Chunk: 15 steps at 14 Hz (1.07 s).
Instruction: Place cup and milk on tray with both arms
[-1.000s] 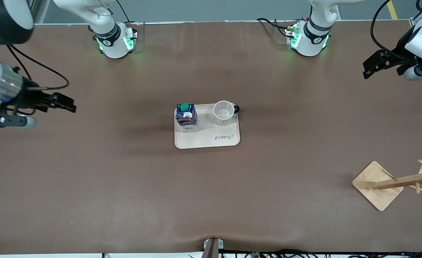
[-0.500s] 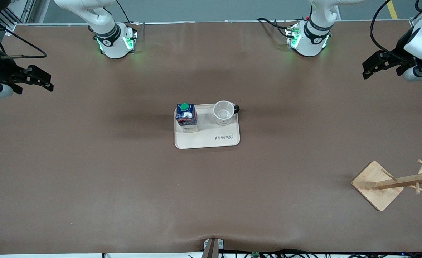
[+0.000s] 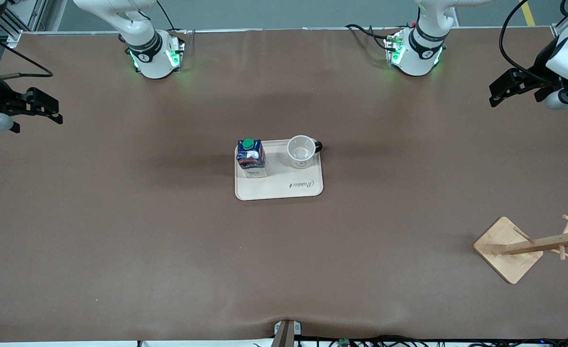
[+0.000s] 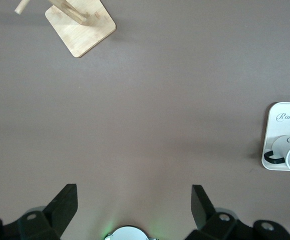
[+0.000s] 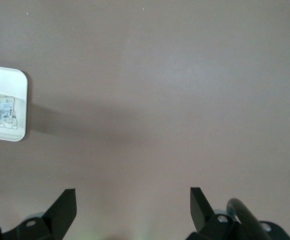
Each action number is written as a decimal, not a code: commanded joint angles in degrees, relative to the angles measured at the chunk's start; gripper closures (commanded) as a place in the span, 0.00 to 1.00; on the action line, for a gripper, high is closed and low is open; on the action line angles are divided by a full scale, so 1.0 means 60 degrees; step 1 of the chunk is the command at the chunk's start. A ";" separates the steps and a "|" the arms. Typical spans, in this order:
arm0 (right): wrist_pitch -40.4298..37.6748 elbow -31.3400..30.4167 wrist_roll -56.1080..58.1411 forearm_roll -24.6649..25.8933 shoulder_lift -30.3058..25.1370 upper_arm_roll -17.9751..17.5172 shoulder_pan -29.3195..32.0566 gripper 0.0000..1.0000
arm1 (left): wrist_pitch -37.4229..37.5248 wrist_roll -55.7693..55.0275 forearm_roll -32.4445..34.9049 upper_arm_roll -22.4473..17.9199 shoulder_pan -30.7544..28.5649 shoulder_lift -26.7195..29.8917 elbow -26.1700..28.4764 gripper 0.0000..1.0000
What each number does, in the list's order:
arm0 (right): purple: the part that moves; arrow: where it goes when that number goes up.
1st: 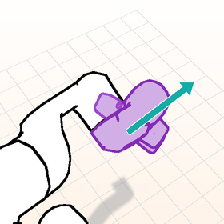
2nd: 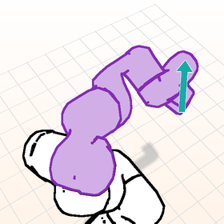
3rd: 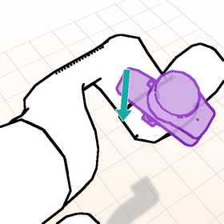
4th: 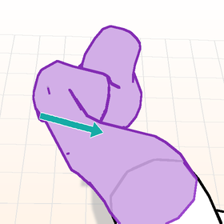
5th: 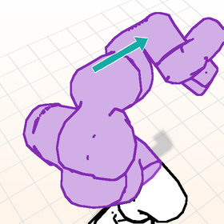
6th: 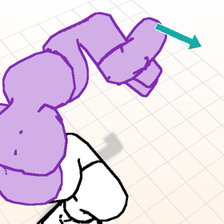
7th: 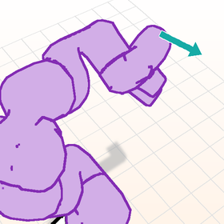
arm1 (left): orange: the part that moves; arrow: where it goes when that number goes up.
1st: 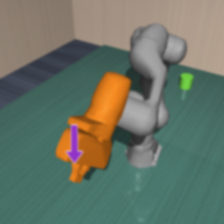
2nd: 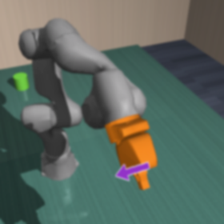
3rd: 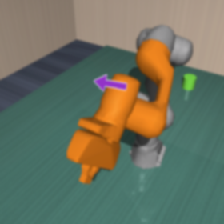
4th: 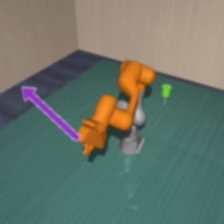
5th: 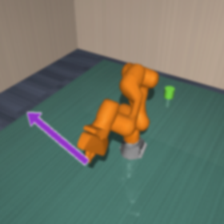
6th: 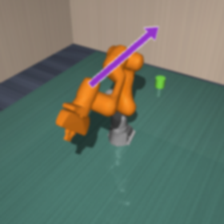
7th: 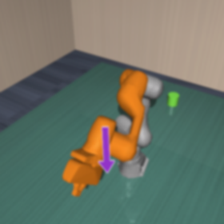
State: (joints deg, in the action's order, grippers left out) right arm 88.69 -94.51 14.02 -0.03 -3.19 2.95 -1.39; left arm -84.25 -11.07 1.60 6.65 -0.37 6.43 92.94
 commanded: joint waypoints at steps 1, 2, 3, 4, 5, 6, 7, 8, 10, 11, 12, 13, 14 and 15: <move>-0.0060 0.0165 0.0124 0.0064 -0.0009 -0.0170 0.0203 0.00 | -0.0138 -0.0060 -0.0150 0.0034 -0.0099 -0.0002 -0.0065 0.00; -0.0177 0.0151 0.0124 0.0064 -0.0010 -0.0170 0.0217 0.00 | -0.0240 -0.0060 -0.0150 0.0034 -0.0099 -0.0060 -0.0066 0.00; -0.0265 0.0151 0.0124 0.0064 -0.0010 -0.0155 0.0232 0.00 | -0.0299 -0.0074 -0.0150 0.0034 -0.0099 -0.0104 -0.0066 0.00; -0.0396 0.0136 0.0124 0.0064 -0.0010 -0.0170 0.0232 0.00 | -0.0387 -0.0060 -0.0164 0.0034 -0.0099 -0.0119 -0.0066 0.00; -0.0455 0.0136 0.0124 0.0050 -0.0010 -0.0170 0.0232 0.00 | -0.0402 -0.0060 -0.0179 0.0034 -0.0099 -0.0177 -0.0080 0.00; -0.0485 0.0136 0.0124 0.0006 -0.0024 -0.0170 0.0232 0.00 | -0.0417 -0.0060 -0.0179 0.0034 -0.0084 -0.0207 -0.0080 0.00; -0.0500 0.0136 0.0124 -0.0009 -0.0024 -0.0170 0.0232 0.00 | -0.0417 -0.0074 -0.0179 0.0034 -0.0070 -0.0236 -0.0095 0.00; -0.0471 0.0136 0.0124 -0.0009 -0.0010 -0.0170 0.0232 0.00 | -0.0402 -0.0074 -0.0165 0.0034 -0.0070 -0.0251 -0.0167 0.00; -0.0427 0.0151 0.0124 -0.0009 0.0005 -0.0155 0.0232 0.00 | -0.0402 -0.0045 -0.0150 0.0034 -0.0084 -0.0251 -0.0270 0.00; -0.0412 0.0151 0.0124 -0.0023 0.0020 -0.0155 0.0232 0.00 | -0.0402 0.0013 -0.0150 0.0034 -0.0099 -0.0266 -0.0358 0.00; -0.0398 0.0151 0.0124 -0.0024 0.0020 -0.0155 0.0232 0.00 | -0.0402 -0.0001 -0.0092 0.0034 -0.0070 -0.0324 -0.0402 0.00; -0.0397 0.0151 0.0124 -0.0024 0.0020 -0.0155 0.0247 0.00 | -0.0402 0.0042 -0.0048 0.0034 -0.0070 -0.0397 -0.0548 0.00; -0.0383 0.0151 0.0124 -0.0038 0.0034 -0.0155 0.0247 0.00 | -0.0388 -0.0001 -0.0047 0.0034 -0.0084 -0.0456 -0.0636 0.00; -0.0383 0.0151 0.0124 -0.0038 0.0034 -0.0155 0.0247 0.00 | -0.0388 -0.0001 -0.0047 0.0034 -0.0084 -0.0456 -0.0651 0.00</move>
State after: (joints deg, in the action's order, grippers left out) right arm 86.62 -94.24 14.15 -0.04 -3.19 2.87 -1.15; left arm -86.77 -11.07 1.60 6.63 -0.46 4.82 91.09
